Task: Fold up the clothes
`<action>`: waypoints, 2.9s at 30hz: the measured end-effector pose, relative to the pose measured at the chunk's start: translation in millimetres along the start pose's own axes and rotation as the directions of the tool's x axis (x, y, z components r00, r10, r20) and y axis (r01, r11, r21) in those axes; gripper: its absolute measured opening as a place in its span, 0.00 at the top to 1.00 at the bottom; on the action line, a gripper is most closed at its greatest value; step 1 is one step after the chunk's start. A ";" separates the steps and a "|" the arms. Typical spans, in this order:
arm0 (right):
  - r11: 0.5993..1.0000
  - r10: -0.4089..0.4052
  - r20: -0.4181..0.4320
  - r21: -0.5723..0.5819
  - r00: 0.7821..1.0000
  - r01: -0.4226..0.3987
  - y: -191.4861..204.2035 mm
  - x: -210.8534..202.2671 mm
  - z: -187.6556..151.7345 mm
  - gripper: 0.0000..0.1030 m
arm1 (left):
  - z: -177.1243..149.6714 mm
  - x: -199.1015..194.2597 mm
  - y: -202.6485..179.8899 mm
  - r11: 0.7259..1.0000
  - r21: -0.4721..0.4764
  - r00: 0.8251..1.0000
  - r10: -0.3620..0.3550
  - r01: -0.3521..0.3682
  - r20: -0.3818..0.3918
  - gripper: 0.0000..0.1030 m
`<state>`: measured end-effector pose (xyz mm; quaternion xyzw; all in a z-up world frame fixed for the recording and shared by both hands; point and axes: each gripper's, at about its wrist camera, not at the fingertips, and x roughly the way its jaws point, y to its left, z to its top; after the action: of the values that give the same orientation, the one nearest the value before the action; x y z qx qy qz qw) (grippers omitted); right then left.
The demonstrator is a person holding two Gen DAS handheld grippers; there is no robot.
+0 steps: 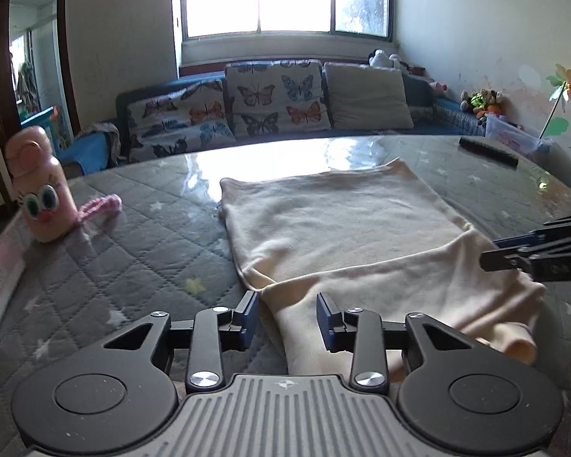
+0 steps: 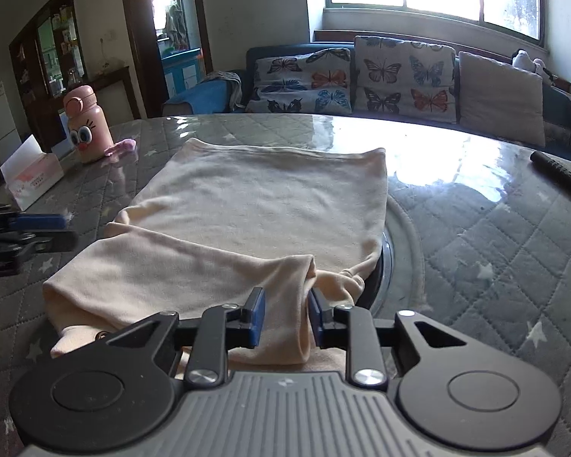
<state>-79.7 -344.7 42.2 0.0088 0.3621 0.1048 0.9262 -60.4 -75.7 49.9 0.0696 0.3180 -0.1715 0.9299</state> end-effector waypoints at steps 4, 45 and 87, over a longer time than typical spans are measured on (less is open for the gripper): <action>1.000 0.009 -0.001 0.005 1.000 -0.009 -1.2 0.9 -0.6 0.67 | -2.3 6.2 4.9 1.000 -0.029 1.000 0.001 -0.001 -0.008 0.67; 0.999 0.050 0.000 0.019 0.999 -0.050 -5.4 -8.7 -13.6 0.54 | -1.8 2.7 39.2 0.984 -0.179 1.000 0.015 -0.013 0.010 0.99; 0.983 0.068 -0.013 -0.171 0.998 -0.069 18.2 -17.6 -29.7 0.71 | -51.2 -26.8 -10.7 0.974 0.227 1.000 -0.007 0.004 0.010 0.64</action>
<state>-115.7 -332.2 33.7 -0.0590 0.3545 0.1673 0.9181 -113.2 -66.1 25.9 0.1733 0.2914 -0.2095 0.9171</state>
